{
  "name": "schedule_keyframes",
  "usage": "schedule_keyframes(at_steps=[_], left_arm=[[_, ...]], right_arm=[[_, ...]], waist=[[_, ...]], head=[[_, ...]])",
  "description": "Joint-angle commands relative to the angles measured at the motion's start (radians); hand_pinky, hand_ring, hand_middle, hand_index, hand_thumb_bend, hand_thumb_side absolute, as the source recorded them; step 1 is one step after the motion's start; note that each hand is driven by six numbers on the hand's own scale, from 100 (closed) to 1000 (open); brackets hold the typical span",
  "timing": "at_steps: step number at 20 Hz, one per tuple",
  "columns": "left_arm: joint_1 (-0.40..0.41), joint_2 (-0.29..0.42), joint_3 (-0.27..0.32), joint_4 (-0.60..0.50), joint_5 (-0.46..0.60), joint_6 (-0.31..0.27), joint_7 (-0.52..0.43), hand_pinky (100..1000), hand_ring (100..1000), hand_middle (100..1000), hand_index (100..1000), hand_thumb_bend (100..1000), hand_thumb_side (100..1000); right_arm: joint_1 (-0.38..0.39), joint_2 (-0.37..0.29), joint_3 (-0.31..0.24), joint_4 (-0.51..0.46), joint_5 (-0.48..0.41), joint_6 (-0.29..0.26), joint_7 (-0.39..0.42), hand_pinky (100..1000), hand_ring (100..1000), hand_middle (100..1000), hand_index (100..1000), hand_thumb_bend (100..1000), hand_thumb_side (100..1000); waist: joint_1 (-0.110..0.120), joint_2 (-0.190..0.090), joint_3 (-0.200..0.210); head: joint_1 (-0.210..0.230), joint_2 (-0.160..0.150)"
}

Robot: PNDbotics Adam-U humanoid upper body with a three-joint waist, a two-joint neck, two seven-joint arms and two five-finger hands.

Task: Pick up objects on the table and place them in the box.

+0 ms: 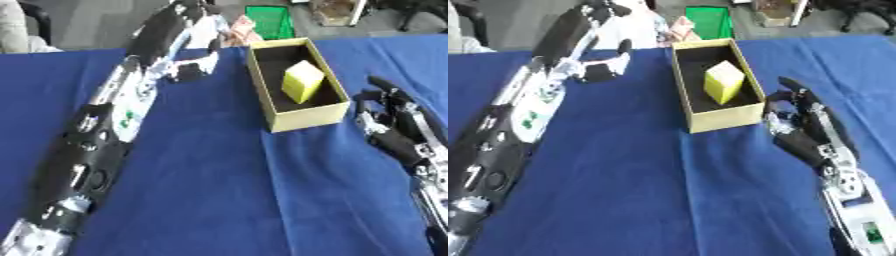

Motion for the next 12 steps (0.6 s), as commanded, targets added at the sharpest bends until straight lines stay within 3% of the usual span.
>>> schedule_keyframes(at_steps=[1, 5, 12], left_arm=[[0.04, 0.081, 0.024, -0.105, 0.056, 0.006, 0.053, 697, 974, 694, 844, 100, 247], [0.148, 0.101, 0.043, -0.213, 0.123, 0.051, 0.06, 691, 1000, 684, 848, 100, 247], [0.337, 0.071, 0.094, -0.39, 0.239, 0.164, -0.012, 681, 1000, 668, 850, 100, 245]], right_arm=[[0.001, -0.031, -0.026, -0.047, 0.002, -0.008, -0.026, 756, 984, 692, 932, 100, 279], [0.019, -0.033, -0.042, -0.081, -0.004, -0.017, -0.056, 763, 1000, 729, 939, 100, 287], [0.043, -0.025, -0.06, -0.135, -0.02, -0.04, -0.102, 777, 1000, 821, 987, 100, 306]], waist=[[-0.004, -0.019, 0.015], [-0.011, -0.013, 0.05], [-0.017, -0.013, 0.083]], head=[[-0.001, 0.014], [0.005, 0.034], [0.024, 0.085]])
